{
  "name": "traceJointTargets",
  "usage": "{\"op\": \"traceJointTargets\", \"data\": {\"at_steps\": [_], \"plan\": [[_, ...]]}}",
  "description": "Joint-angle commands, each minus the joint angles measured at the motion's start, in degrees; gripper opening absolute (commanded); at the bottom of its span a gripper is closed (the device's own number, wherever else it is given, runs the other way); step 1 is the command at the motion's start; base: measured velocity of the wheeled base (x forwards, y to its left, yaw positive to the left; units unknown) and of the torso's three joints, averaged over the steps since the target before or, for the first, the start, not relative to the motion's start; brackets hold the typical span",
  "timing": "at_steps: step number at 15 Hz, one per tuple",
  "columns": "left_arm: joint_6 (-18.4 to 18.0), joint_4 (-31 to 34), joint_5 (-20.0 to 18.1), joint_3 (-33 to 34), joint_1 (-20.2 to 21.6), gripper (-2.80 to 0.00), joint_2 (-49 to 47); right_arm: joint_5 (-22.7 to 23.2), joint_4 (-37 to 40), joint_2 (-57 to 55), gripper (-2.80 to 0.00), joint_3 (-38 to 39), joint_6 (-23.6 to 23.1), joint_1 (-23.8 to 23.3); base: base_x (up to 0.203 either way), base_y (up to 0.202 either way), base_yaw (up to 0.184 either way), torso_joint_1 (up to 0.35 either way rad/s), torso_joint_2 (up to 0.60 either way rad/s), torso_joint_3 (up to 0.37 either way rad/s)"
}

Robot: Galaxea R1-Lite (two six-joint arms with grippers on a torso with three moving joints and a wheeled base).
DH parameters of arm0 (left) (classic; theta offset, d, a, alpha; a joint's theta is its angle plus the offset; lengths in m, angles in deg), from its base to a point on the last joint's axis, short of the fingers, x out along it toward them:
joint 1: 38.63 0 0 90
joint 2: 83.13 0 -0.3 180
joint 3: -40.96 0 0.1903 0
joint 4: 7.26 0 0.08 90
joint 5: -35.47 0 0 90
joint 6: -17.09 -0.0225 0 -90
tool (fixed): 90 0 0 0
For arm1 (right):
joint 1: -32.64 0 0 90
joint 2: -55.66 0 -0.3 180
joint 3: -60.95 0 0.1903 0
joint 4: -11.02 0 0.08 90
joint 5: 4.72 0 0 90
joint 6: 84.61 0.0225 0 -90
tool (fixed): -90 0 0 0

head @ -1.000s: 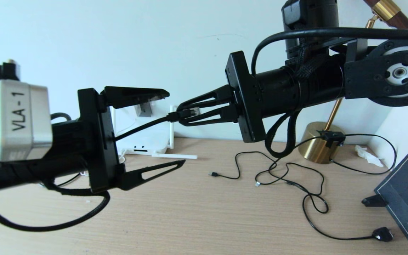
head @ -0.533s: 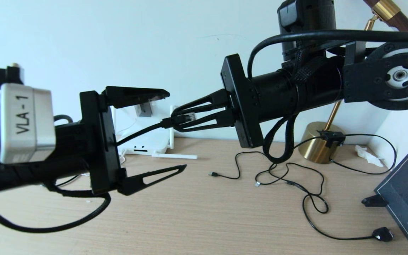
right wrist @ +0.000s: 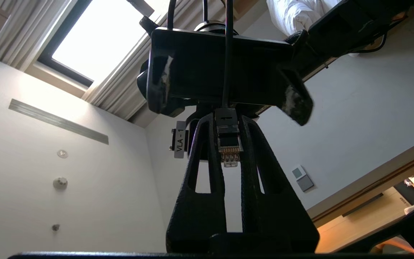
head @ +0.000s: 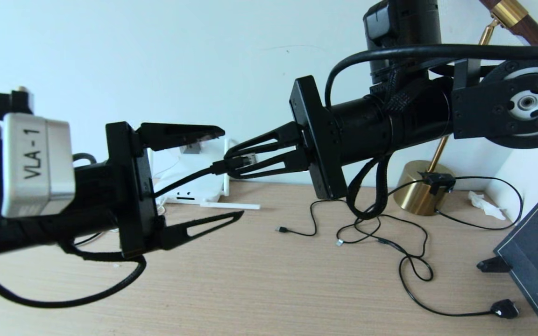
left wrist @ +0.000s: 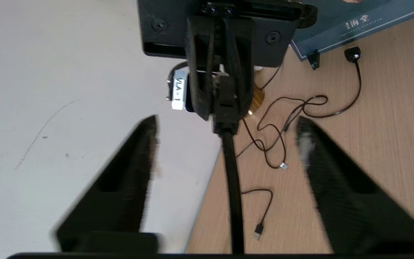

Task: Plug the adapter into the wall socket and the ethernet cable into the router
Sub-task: Hand it to the other hand

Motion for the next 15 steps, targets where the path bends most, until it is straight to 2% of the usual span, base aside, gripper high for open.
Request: {"op": "traceJointTargets", "data": {"at_steps": [1, 15], "plan": [[-0.2, -0.7, -0.2, 0.1, 0.0, -2.80, 0.0, 0.3, 0.1, 0.0, -2.80, 0.2, 0.6, 0.0, 0.000, 0.000, 0.000, 0.000, 0.00, 0.000], [-0.2, -0.9, -0.2, 0.8, 0.0, -2.80, 0.2, 0.3, 0.1, 0.0, -2.80, 0.4, 0.6, 0.5, 0.000, 0.000, 0.000, 0.000, 0.00, 0.000]]}}
